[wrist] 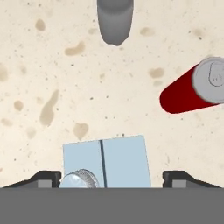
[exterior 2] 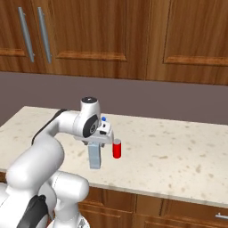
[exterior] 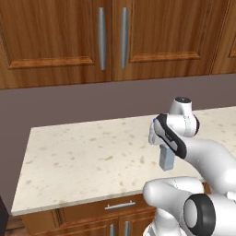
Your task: Move the drinks to the dining counter.
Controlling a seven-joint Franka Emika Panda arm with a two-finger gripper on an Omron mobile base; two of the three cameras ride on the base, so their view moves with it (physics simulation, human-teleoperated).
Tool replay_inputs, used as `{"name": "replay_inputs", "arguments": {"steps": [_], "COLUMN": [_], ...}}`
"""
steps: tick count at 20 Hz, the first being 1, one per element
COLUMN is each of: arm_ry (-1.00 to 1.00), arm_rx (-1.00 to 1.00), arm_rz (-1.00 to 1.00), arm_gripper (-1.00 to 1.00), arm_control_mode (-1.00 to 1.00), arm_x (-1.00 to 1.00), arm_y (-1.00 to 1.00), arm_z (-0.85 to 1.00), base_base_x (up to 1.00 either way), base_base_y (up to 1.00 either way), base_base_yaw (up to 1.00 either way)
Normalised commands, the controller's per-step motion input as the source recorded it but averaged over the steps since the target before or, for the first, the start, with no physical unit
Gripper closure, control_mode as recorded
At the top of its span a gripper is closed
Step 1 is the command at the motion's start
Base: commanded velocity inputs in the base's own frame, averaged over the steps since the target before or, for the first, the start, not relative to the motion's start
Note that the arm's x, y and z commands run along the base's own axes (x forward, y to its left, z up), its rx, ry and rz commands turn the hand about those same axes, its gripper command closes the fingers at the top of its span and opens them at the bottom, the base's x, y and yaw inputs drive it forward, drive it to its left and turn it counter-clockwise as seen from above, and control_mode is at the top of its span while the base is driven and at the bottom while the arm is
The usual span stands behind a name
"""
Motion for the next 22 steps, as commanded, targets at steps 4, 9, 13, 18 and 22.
{"name": "replay_inputs", "arguments": {"steps": [4,9,13,18,22], "arm_ry": [0.02,0.03,0.0,-0.06,-0.09], "arm_rx": [0.0,0.0,0.0,-0.01,-0.02], "arm_rz": [0.0,0.0,0.0,0.0,-0.01], "arm_gripper": [1.0,1.0,1.0,1.0,1.0], "arm_control_mode": [-1.0,-1.0,-1.0,-1.0,-1.0], "arm_x": [0.0,0.0,-0.06,-0.4,-0.38], "arm_y": [0.0,0.0,0.0,0.0,0.09], "arm_z": [-0.15,-0.06,-0.03,0.36,0.56], "base_base_x": [0.0,0.0,0.0,0.0,0.0], "base_base_y": [0.0,0.0,0.0,0.0,0.0], "base_base_yaw": [0.0,0.0,0.0,0.0,0.0]}}
